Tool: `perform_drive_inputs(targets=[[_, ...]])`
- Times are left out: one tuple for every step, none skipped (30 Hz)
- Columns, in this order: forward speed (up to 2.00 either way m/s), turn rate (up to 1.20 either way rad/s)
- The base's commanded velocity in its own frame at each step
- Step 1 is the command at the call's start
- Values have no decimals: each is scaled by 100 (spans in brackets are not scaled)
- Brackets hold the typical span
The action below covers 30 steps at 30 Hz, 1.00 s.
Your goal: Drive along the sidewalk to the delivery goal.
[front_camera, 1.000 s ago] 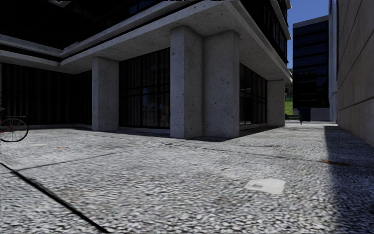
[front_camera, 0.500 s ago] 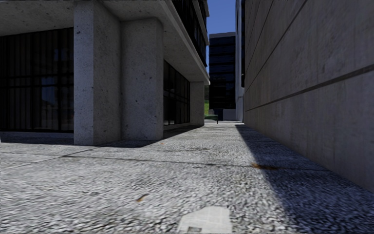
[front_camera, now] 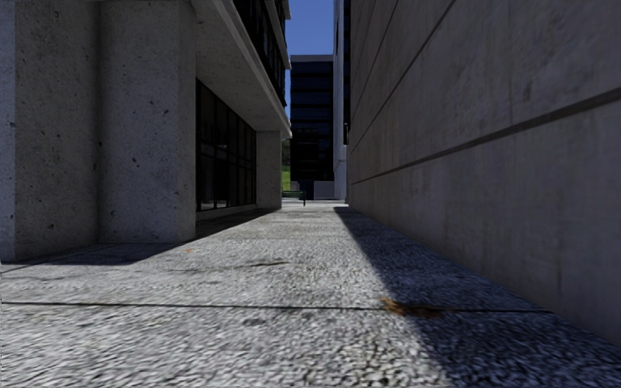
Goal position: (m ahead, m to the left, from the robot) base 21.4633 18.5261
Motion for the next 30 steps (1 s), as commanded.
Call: perform_drive_inputs(targets=[[200,0],[200,0],[200,0],[200,0],[200,0],[200,0],[200,0],[200,0],[200,0],[200,0],[200,0],[200,0],[200,0],[200,0],[200,0],[200,0],[200,0],[200,0],[200,0],[200,0],[200,0],[200,0],[200,0],[200,0],[200,0],[200,0],[200,0],[200,0],[200,0],[200,0]])
